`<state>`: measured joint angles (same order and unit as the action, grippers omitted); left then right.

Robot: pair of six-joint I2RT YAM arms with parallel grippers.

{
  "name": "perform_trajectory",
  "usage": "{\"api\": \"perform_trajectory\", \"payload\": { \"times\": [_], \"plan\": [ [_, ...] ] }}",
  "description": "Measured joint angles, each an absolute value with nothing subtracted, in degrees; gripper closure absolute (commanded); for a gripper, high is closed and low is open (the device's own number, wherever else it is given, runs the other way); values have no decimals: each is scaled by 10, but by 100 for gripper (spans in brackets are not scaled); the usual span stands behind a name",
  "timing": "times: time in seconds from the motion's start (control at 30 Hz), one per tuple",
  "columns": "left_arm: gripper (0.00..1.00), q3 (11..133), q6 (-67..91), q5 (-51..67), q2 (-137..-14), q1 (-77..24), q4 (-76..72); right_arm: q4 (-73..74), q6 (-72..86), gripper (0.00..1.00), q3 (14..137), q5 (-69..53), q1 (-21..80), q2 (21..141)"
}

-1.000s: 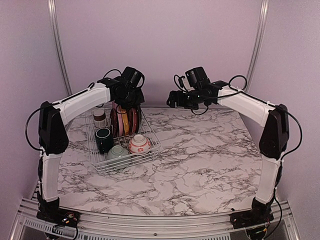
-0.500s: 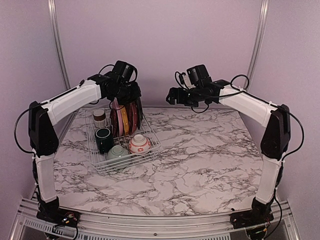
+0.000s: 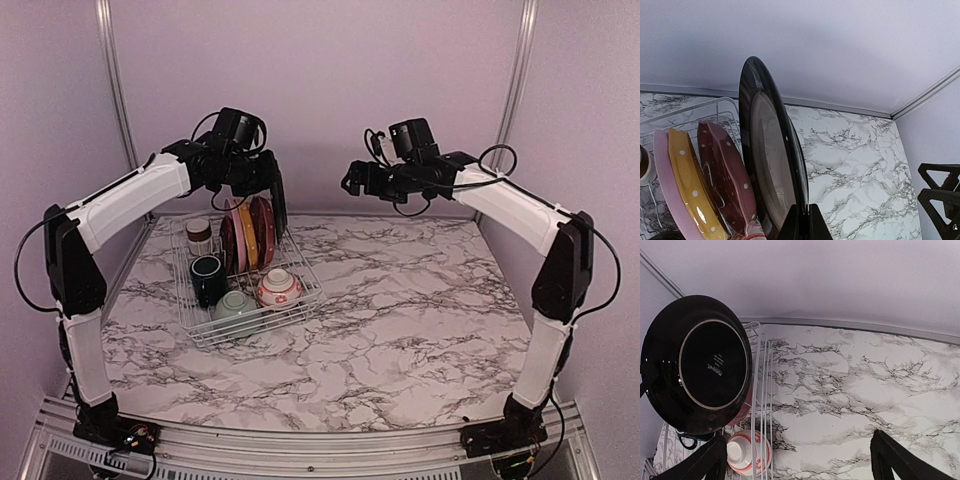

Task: Unload the mixed dishes from the dish rack
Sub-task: Pass from the left arm to the right

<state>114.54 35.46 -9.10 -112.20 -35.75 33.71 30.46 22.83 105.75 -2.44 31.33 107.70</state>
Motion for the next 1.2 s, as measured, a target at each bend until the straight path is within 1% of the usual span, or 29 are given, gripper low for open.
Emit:
{"api": "perform_trajectory", "payload": {
  "times": [0.1,0.57,0.87,1.2],
  "plan": [
    [100,1141,332,-79,-1108,-358,330,305,231,2,1058,-27,310,1071],
    [100,1054,204,-30,-1034,-371,314,316,261,2,1059,-76,270,1046],
    [100,961,131,-3,-983,-379,307,349,275,2,1069,-138,266,1035],
    [100,914,96,13,-965,-402,308,379,298,2,1079,-221,263,1035]
  ]
}}
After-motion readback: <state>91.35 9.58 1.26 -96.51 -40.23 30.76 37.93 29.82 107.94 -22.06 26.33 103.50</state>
